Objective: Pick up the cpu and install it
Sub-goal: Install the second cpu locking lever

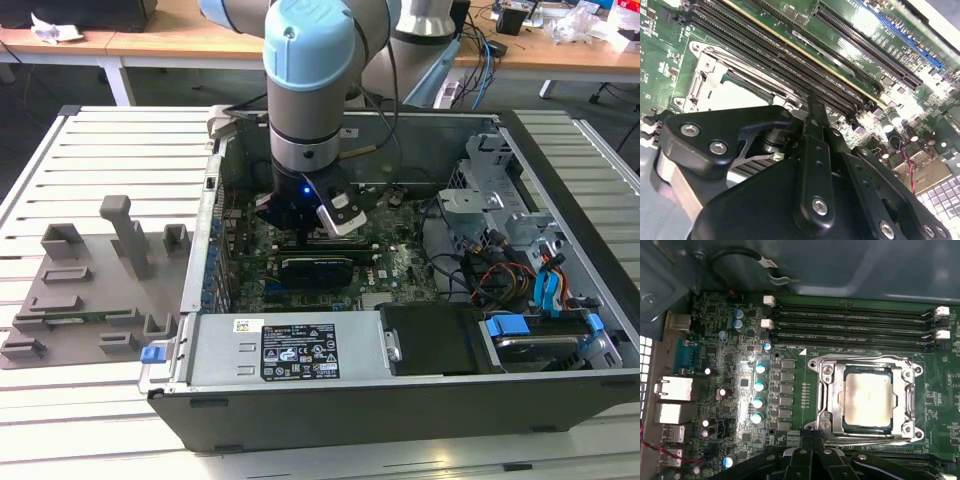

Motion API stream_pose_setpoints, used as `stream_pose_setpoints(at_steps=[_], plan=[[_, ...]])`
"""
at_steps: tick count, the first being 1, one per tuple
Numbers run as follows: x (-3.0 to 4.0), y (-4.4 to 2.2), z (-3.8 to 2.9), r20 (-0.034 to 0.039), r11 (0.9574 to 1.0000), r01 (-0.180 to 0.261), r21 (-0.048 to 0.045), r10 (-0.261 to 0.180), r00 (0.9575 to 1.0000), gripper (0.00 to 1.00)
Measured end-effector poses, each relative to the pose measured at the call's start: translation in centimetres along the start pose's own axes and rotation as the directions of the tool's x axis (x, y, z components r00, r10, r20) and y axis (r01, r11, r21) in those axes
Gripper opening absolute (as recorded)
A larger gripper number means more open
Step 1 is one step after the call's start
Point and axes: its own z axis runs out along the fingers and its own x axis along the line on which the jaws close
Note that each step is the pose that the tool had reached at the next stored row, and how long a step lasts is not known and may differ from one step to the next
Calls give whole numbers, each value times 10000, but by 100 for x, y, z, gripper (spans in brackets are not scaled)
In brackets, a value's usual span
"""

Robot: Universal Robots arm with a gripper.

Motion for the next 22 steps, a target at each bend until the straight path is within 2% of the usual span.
stream_pose_setpoints(at_steps=[5,7,10,11,12,14,17,18,20,22], plan=[[20,23,46,-7,9999,105,-79,-105,9999,11],[20,38,64,-20,9998,186,-77,-186,9998,11],[21,40,61,-19,9997,221,-73,-221,9998,11],[20,45,33,-2,9997,228,-73,-228,9997,11],[20,49,-6,-3,9997,228,-49,-228,9997,11],[16,56,-62,-9,9997,229,57,-229,9997,11],[-68,64,-70,-38,9990,231,378,-229,9997,11],[-150,73,-68,-54,9986,232,478,-229,9997,11],[-306,122,-60,-63,9984,233,513,-230,9997,11],[-351,153,-62,-63,9984,232,515,-230,9997,11]])
